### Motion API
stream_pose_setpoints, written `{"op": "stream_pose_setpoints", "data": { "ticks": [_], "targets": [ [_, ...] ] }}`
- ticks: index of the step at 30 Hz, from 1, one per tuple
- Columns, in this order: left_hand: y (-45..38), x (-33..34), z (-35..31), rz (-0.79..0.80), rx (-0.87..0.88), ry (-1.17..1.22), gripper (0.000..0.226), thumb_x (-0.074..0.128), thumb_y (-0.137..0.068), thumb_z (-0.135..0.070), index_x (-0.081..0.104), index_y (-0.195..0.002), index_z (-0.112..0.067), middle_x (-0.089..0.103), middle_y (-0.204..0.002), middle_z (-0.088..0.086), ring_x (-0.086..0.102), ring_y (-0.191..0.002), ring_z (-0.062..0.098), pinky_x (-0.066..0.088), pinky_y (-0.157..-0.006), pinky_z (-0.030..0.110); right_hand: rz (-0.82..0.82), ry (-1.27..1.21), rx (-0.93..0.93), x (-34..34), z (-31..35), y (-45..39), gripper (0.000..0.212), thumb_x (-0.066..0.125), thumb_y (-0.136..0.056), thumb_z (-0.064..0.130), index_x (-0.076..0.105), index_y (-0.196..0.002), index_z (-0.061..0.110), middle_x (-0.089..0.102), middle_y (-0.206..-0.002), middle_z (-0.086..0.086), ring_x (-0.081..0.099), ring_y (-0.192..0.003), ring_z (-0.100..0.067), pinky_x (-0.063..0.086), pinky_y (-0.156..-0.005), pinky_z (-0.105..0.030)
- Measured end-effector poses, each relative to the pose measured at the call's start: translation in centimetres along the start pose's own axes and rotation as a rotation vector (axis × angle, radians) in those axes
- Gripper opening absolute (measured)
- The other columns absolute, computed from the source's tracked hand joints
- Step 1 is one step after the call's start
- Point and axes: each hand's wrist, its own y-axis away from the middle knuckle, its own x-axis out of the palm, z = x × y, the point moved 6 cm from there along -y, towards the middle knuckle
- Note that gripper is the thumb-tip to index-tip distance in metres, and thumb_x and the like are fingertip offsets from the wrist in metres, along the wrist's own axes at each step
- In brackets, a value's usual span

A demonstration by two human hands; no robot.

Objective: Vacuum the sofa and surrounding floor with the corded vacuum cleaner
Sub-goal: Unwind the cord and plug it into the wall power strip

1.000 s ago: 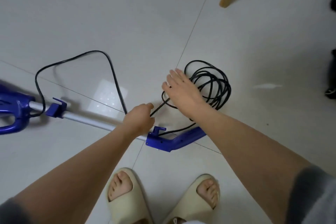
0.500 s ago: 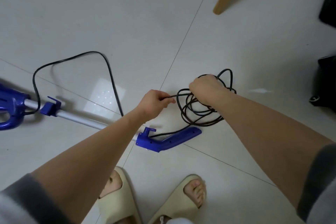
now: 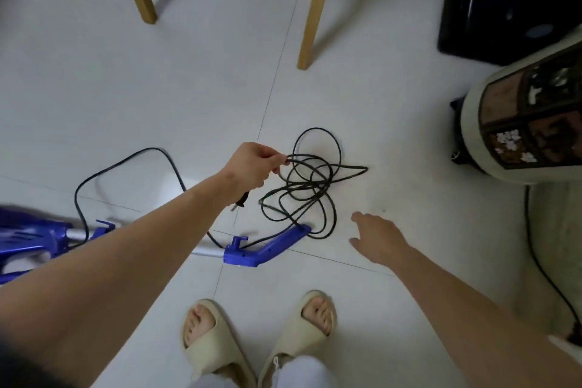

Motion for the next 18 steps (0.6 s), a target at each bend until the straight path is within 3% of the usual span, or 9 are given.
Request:
{"op": "stream_pose_setpoints", "data": {
  "ticks": [3,6,8,11,13,15,17,18],
  "targets": [
    [2.8,0.9,-3.4,0.007,0.016,-0.035,0.019,0.055,-0.095,-0.015,0.071,-0.088,-0.009,0.058,-0.073,-0.001,0.040,-0.059,0.013,0.038,-0.053,0.021,-0.177,-0.374,0.124,-2.5,-1.2,3.5,0.033,0.052,-0.096,0.020,0.051,-0.127,0.009,0.060,-0.120,-0.010,0.057,-0.109,-0.025,0.046,-0.088,-0.030],
    [6.6,1.7,-7.7,0.050,0.071,-0.103,0.023,0.057,-0.093,-0.016,0.069,-0.074,-0.013,0.057,-0.059,-0.009,0.041,-0.054,0.010,0.036,-0.050,0.019,-0.462,-0.690,0.036,-7.8,-0.4,7.9,0.031,0.056,-0.093,0.007,0.055,-0.123,0.009,0.061,-0.118,-0.006,0.057,-0.109,-0.019,0.041,-0.090,-0.021],
    [10.1,2.2,-10.9,0.115,0.121,-0.181,0.024,0.059,-0.092,-0.019,0.069,-0.073,-0.010,0.055,-0.053,-0.009,0.041,-0.055,0.013,0.037,-0.052,0.022,-0.565,-0.822,-0.064,-12.4,0.4,11.8,0.041,0.055,-0.092,0.004,0.051,-0.131,0.015,0.056,-0.127,0.003,0.051,-0.116,-0.011,0.033,-0.095,-0.014],
    [15.6,2.8,-15.4,0.239,0.207,-0.254,0.023,0.060,-0.091,-0.021,0.070,-0.085,-0.001,0.054,-0.063,0.000,0.040,-0.058,0.015,0.036,-0.054,0.023,-0.568,-0.819,-0.209,-18.0,1.8,17.2,0.054,0.057,-0.092,0.006,0.042,-0.141,0.024,0.044,-0.139,0.012,0.038,-0.128,-0.002,0.025,-0.105,-0.012],
    [19.3,2.9,-18.3,0.319,0.267,-0.284,0.021,0.059,-0.093,-0.019,0.070,-0.085,-0.003,0.053,-0.058,-0.007,0.038,-0.054,0.011,0.034,-0.053,0.023,-0.498,-0.815,-0.280,-19.8,2.6,20.3,0.052,0.059,-0.092,0.008,0.046,-0.139,0.024,0.048,-0.140,0.010,0.044,-0.128,-0.006,0.030,-0.104,-0.013],
    [23.0,2.7,-21.2,0.426,0.311,-0.282,0.018,0.058,-0.095,-0.016,0.072,-0.087,-0.007,0.048,-0.055,-0.011,0.035,-0.051,0.009,0.030,-0.050,0.020,-0.429,-0.829,-0.312,-21.0,2.9,23.3,0.037,0.060,-0.093,0.013,0.057,-0.128,0.023,0.061,-0.126,0.008,0.058,-0.112,-0.010,0.040,-0.091,-0.013],
    [26.6,2.1,-24.3,0.521,0.359,-0.250,0.017,0.057,-0.095,-0.013,0.073,-0.091,-0.007,0.044,-0.054,-0.009,0.031,-0.049,0.008,0.027,-0.047,0.017,-0.415,-0.868,-0.285,-22.0,2.6,26.9,0.016,0.057,-0.096,0.019,0.066,-0.108,0.016,0.069,-0.102,0.004,0.062,-0.092,-0.011,0.041,-0.078,-0.013],
    [27.9,1.6,-25.6,0.539,0.382,-0.222,0.017,0.057,-0.095,-0.012,0.073,-0.093,-0.006,0.040,-0.054,-0.006,0.029,-0.049,0.008,0.026,-0.046,0.016,-0.420,-0.873,-0.267,-22.5,2.4,28.5,0.016,0.055,-0.098,0.021,0.068,-0.099,0.012,0.069,-0.089,0.003,0.061,-0.082,-0.010,0.040,-0.071,-0.015]
  ]
}}
